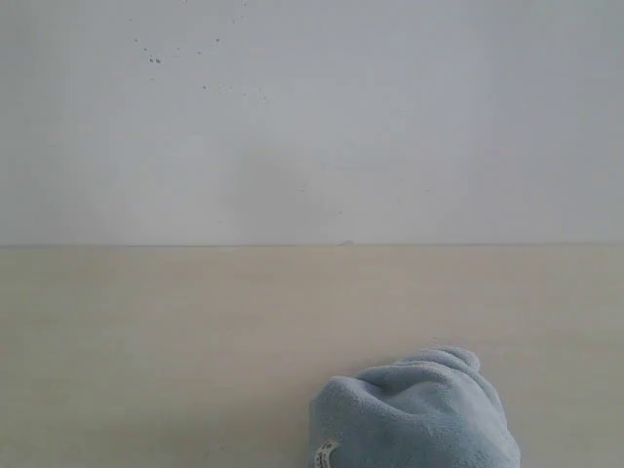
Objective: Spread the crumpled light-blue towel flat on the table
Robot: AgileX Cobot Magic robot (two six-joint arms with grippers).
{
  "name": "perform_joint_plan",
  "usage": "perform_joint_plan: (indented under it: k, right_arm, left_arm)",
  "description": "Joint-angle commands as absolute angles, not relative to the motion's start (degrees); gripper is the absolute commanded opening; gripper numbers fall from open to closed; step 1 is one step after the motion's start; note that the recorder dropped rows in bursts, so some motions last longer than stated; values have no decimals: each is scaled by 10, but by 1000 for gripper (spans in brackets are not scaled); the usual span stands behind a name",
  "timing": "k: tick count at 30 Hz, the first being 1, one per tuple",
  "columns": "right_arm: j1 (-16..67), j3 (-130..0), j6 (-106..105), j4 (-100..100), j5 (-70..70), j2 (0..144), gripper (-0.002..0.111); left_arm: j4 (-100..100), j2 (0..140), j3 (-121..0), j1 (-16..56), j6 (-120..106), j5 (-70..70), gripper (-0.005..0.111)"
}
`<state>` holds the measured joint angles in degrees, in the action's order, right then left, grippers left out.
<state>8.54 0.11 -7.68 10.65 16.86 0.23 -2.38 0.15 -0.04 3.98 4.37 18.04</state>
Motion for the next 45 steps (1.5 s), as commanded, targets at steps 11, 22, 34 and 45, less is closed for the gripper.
perform_joint_plan:
  k: [11, 22, 34, 45]
  right_arm:
    - [86, 0, -79, 102, 150, 0, 0]
    - [86, 0, -79, 102, 148, 0, 0]
    - [86, 0, -36, 111, -27, 0, 0]
    - [86, 0, 168, 145, -488, 0, 0]
  left_arm:
    - [-45, 0, 0, 39, 5, 174, 4]
    - [-45, 0, 0, 39, 4, 174, 4]
    - [175, 0, 0, 39, 122, -24, 4]
    - [262, 0, 0, 39, 185, -202, 4]
